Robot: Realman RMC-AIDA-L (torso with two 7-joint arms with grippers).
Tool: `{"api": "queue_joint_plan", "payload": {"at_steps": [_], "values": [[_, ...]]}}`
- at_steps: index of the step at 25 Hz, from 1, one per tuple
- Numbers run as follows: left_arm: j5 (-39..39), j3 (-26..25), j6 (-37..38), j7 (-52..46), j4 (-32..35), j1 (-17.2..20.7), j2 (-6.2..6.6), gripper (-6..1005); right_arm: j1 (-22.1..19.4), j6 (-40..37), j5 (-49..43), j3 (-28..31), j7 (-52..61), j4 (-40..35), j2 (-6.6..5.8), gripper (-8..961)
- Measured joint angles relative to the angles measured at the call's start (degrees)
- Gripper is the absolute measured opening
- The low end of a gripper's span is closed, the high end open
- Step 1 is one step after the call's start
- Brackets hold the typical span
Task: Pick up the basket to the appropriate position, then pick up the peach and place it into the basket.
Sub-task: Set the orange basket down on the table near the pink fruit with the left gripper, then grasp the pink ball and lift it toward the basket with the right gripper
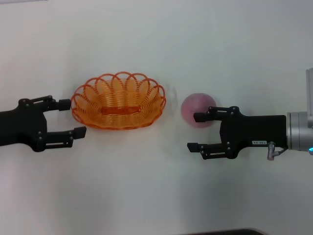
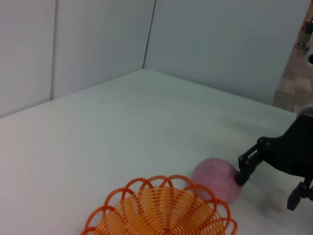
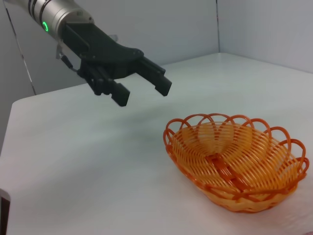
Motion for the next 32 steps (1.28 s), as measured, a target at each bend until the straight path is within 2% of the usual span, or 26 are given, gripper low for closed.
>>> {"api": "queue_joint_plan", "payload": {"at_steps": [7, 11, 27, 30, 32], "values": [[1.70, 0.20, 0.30, 1.82, 0.08, 2.04, -0.71, 829, -0.27, -0.12, 0.01, 0.00, -0.02, 0.00, -0.04, 838], [1.53, -0.34, 0.55, 7.55, 0.37, 5.66, -1.98, 828, -0.53, -0.16, 0.01, 0.00, -0.10, 0.00, -0.05, 838], [2.30, -1.63, -0.98, 12.66, -5.95, 6.57, -2.08, 827, -0.57, -0.47, 0.01, -0.69, -0.20, -0.29, -0.15, 838], [2.30, -1.68, -1.07, 12.69, -5.97, 6.58, -2.08, 828, -0.63, -0.81, -0.02, -0.71, 0.42, -0.51, -0.45, 839], [2.30, -1.70, -1.16, 12.70, -5.99, 6.55, -2.08, 828, -0.63, -1.74, -0.06, -0.58, 2.48, -0.94, -1.13, 839]]}}
